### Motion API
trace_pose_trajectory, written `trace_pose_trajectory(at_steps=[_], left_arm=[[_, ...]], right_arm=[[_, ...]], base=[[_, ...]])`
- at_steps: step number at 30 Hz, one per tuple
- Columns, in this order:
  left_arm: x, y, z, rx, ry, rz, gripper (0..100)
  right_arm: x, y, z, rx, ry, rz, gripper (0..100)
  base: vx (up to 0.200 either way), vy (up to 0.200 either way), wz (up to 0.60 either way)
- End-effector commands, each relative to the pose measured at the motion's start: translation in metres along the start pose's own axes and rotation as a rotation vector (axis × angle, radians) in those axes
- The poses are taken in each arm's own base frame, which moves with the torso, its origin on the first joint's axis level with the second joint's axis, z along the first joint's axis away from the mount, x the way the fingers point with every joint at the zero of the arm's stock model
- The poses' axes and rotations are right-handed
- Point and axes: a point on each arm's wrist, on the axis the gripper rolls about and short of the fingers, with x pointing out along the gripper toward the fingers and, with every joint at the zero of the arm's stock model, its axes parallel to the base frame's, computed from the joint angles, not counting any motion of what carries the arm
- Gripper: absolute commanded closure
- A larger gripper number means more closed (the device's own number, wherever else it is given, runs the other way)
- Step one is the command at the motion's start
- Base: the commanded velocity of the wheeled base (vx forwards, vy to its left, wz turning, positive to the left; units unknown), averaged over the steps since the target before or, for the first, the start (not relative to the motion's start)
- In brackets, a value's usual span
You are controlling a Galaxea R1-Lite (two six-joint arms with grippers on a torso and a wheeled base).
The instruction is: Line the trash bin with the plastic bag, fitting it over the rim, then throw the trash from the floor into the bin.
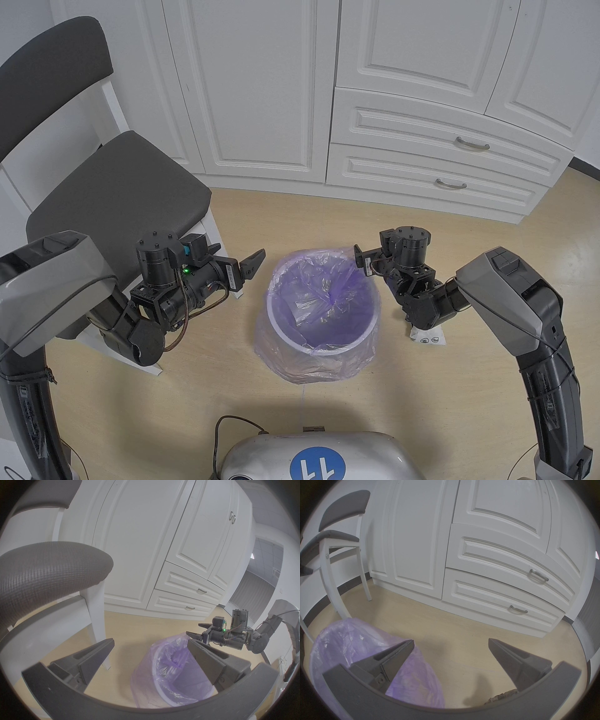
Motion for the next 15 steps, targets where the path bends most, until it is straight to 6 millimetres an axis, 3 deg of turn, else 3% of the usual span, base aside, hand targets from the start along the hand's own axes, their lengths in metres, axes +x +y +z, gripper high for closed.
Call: trace_pose_trajectory(at_steps=[1,15], left_arm=[[0.001,0.000,-0.002,-0.001,0.003,0.001,0],[0.001,0.000,-0.002,-0.001,0.003,0.001,0]], right_arm=[[0.004,-0.003,0.000,0.004,-0.007,-0.009,0],[0.014,0.007,-0.021,0.060,0.089,0.021,0]], base=[[0.000,0.000,0.00],[0.000,0.000,0.00]])
